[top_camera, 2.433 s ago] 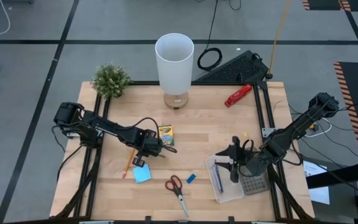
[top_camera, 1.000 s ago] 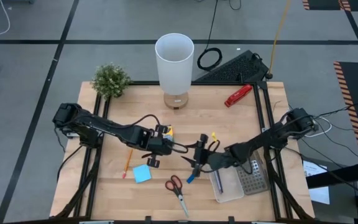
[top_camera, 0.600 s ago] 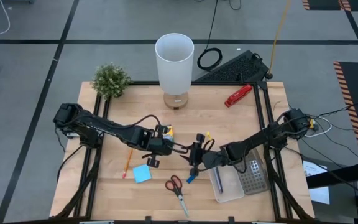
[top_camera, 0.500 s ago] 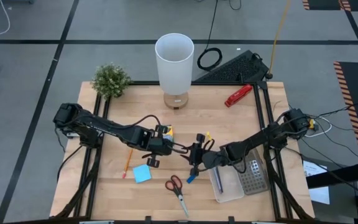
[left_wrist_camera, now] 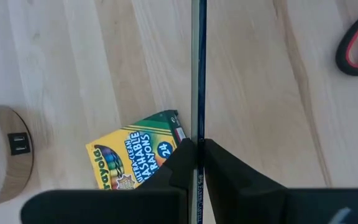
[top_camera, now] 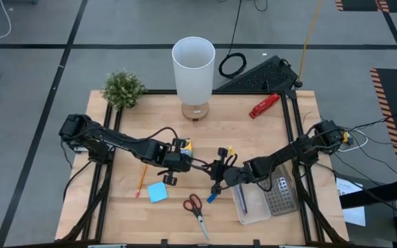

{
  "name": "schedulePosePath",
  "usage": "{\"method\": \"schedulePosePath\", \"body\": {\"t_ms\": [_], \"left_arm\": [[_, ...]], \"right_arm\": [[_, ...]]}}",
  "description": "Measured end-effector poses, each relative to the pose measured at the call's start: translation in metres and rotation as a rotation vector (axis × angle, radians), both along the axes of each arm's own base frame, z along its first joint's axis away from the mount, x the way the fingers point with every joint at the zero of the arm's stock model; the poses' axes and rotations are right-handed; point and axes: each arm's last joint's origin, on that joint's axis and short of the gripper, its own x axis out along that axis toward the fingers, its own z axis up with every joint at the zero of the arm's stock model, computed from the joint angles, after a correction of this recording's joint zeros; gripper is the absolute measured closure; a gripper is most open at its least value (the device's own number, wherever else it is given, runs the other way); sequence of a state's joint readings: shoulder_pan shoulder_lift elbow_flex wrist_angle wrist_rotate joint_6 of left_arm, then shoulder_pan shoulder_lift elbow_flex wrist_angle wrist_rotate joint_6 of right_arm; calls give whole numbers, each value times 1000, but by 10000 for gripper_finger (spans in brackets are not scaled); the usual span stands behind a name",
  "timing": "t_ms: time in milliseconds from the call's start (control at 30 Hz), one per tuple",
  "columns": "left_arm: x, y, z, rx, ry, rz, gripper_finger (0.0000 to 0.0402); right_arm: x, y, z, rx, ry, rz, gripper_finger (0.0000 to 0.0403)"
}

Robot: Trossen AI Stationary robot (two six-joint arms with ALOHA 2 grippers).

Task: Pack school essentials
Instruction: Put the black pencil into the supplies box

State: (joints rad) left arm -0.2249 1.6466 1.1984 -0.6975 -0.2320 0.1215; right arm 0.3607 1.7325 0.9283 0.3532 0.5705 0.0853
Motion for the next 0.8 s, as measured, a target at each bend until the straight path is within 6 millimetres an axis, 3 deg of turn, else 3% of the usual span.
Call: {"method": "schedulePosePath", "body": {"t_ms": [167, 433, 800], "left_arm": [[0, 0, 0, 0, 1, 0, 371], [0, 0, 0, -19, -4, 32, 363], [-4, -27, 9, 7, -63, 72, 217]], "right_arm": [[0, 0, 0, 4, -2, -2, 389], [0, 1, 2, 15, -13, -2, 385], [-23, 27, 9, 152, 27, -4, 386]]}}
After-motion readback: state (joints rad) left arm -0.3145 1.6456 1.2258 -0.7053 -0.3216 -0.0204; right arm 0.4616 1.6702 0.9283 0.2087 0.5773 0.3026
